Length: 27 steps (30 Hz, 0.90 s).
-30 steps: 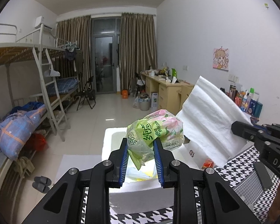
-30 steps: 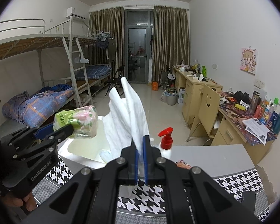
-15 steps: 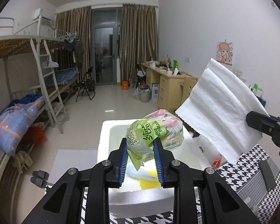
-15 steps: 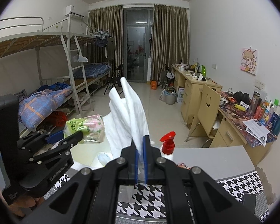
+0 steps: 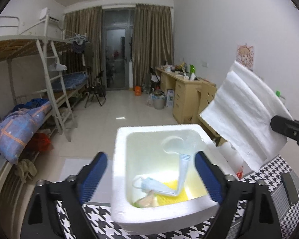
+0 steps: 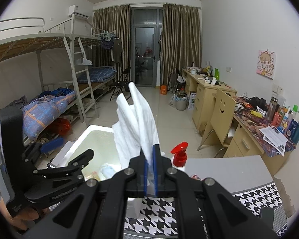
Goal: Organize soft objects
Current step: 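Lower the towel into the foam box and open the right gripper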
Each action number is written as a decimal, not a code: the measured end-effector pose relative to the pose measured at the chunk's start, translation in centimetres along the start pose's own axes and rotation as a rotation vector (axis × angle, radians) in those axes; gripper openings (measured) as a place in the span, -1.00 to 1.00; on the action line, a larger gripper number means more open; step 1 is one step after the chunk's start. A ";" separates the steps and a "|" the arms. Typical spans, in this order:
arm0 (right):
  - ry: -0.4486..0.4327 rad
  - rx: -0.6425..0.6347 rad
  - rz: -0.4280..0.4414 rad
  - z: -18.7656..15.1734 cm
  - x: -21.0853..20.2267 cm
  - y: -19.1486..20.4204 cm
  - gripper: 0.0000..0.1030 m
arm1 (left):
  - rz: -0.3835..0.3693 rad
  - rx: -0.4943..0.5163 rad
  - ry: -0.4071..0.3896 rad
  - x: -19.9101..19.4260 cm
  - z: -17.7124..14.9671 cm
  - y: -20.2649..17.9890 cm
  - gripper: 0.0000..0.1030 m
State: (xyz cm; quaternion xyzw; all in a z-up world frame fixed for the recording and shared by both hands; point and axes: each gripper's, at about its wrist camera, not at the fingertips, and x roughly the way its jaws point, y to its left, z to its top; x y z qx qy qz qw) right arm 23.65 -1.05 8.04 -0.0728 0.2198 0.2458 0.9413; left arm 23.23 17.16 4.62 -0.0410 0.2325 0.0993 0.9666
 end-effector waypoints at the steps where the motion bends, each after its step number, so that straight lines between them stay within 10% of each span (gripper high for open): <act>1: 0.000 0.000 0.002 0.0 0.0 0.1 -0.86 | 0.015 -0.003 -0.014 -0.4 0.0 0.2 0.87; 27: 0.074 -0.056 0.097 0.2 4.1 3.5 -0.86 | 0.147 -0.052 -0.066 -4.1 -1.6 4.5 0.98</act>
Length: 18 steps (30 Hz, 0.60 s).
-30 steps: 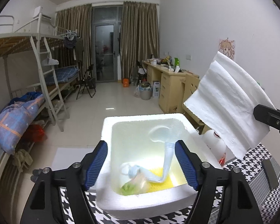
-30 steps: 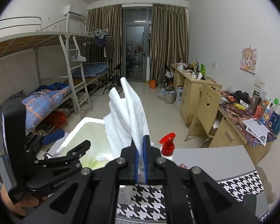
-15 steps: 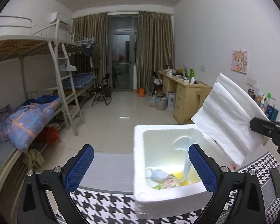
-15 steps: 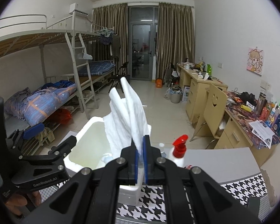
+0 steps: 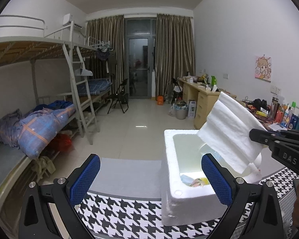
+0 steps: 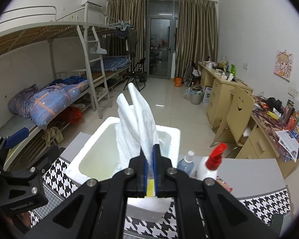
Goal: Organize soft objects
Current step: 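Lower the towel into the foam box and open the right gripper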
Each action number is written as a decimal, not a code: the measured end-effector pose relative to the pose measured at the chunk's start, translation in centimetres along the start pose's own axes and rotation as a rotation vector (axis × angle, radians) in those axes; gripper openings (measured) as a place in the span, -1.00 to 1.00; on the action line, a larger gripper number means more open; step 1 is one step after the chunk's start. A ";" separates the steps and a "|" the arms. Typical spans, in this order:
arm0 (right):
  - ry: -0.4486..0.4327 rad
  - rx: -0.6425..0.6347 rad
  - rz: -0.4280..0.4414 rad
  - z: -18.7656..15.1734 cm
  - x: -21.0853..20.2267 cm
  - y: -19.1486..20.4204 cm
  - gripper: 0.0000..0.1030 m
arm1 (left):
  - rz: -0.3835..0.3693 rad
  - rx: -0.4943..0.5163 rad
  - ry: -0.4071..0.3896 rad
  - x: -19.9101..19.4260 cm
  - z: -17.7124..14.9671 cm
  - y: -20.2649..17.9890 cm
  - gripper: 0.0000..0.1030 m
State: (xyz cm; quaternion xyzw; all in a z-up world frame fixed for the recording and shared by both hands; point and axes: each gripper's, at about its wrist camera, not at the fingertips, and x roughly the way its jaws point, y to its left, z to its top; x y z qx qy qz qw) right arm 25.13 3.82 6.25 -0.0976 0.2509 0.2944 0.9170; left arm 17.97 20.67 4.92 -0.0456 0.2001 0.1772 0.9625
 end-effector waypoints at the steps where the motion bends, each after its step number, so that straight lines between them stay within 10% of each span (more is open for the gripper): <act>1: 0.004 0.002 0.002 0.0 0.2 0.0 -0.86 | 0.001 -0.007 -0.001 0.0 -0.1 0.0 0.98; 15: 0.084 0.018 0.022 -0.2 3.5 0.5 -0.85 | 0.023 -0.008 0.030 0.2 -1.4 0.6 0.98; 18: 0.110 0.021 0.021 -0.3 4.1 0.3 -0.50 | 0.027 -0.017 0.033 0.2 -1.6 0.5 0.98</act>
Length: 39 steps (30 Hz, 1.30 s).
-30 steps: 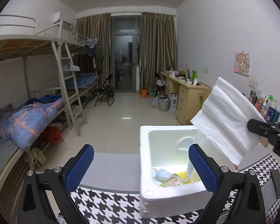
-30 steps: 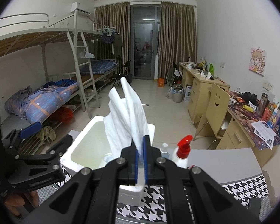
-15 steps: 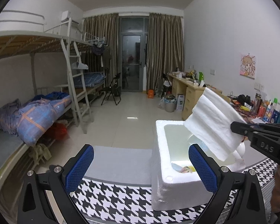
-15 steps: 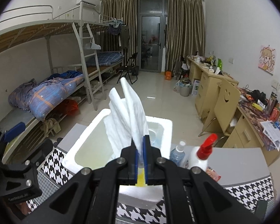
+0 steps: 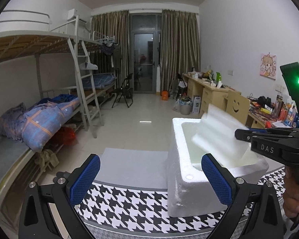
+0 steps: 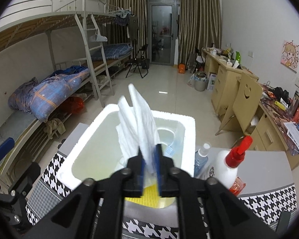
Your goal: Organize soft objects
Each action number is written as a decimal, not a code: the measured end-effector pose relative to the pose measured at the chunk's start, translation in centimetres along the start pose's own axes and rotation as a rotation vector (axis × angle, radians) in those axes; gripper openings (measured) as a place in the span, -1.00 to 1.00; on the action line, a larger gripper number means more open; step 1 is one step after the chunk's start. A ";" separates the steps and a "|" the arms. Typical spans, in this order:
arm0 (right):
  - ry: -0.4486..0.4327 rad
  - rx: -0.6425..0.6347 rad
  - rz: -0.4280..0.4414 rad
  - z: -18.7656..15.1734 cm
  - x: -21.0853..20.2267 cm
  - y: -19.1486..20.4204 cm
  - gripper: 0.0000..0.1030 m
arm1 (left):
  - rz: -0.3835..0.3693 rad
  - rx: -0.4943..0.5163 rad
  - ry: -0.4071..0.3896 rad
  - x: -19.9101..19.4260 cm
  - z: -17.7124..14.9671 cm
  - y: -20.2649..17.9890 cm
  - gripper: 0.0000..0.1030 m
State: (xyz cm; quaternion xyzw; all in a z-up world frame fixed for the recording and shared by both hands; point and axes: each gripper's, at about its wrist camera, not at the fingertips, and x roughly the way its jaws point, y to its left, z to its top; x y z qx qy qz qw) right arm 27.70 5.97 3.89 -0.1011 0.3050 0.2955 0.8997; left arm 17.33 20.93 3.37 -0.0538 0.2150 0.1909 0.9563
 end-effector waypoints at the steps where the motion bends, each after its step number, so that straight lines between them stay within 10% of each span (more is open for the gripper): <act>1: 0.001 0.004 0.003 0.0 0.0 -0.1 -0.27 | -0.003 -0.002 0.000 0.0 -0.1 0.1 0.98; 4: -0.016 -0.006 -0.004 -0.3 -0.3 0.0 0.17 | 0.015 0.003 -0.005 0.1 -0.2 0.1 0.98; 15: -0.045 -0.016 0.003 -0.7 -2.1 0.2 0.18 | -0.009 0.020 -0.006 -0.5 -0.1 0.0 0.98; 22: -0.107 -0.026 -0.026 -1.1 -4.5 0.0 0.65 | -0.004 0.036 -0.018 -1.6 -0.3 -0.6 0.98; 39: -0.150 -0.013 -0.019 -3.2 -8.7 -1.1 0.69 | -0.038 0.057 -0.055 -6.0 -0.6 -2.2 0.98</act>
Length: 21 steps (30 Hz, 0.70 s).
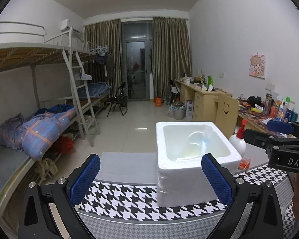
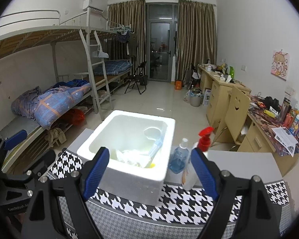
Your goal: Organize soft objects
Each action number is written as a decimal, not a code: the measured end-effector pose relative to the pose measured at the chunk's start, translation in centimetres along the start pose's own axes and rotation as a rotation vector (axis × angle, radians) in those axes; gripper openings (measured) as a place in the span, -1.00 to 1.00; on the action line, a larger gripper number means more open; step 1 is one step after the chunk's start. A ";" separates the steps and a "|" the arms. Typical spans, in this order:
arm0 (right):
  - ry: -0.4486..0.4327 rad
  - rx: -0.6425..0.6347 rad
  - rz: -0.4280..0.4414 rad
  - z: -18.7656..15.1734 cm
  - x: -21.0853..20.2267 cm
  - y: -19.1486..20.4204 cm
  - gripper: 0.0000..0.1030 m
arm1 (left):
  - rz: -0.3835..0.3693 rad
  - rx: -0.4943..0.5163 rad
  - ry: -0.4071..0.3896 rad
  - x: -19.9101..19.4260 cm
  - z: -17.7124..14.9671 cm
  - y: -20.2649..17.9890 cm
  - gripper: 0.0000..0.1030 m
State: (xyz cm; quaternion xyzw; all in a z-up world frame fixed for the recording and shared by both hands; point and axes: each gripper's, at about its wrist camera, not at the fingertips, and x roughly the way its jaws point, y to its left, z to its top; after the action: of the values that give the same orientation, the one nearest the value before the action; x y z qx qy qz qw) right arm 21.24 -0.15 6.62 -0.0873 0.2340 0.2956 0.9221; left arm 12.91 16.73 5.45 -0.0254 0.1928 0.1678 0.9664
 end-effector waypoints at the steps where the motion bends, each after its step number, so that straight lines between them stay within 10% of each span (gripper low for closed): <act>1: -0.003 0.000 0.001 -0.1 -0.3 -0.1 0.69 | -0.005 -0.002 0.000 -0.2 0.0 0.0 0.98; 21: -0.058 0.009 -0.038 -2.5 -6.1 -1.3 0.70 | -0.064 0.029 -0.034 -4.8 -1.2 -2.2 0.98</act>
State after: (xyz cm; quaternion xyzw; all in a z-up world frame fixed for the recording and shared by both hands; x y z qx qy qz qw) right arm 16.64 -5.07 7.39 -0.0788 0.2069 0.2796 0.9342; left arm 9.09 13.01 6.15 -0.0147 0.1781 0.1345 0.9747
